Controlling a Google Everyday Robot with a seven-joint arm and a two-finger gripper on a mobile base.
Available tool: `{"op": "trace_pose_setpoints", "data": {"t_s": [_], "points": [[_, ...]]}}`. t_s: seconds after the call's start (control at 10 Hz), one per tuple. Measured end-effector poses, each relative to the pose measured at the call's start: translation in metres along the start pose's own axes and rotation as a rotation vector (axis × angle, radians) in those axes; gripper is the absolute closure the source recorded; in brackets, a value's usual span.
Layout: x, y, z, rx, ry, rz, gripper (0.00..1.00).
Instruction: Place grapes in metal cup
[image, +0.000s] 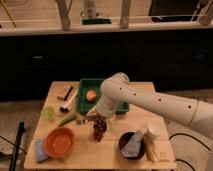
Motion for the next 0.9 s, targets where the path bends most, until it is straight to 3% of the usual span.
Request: {"op": "trace_pose_setpoints", "data": {"t_s": [0.9], "points": [[0.0028, -0.0005, -0.0031, 0.009, -0.001, -0.011, 0.20]]}}
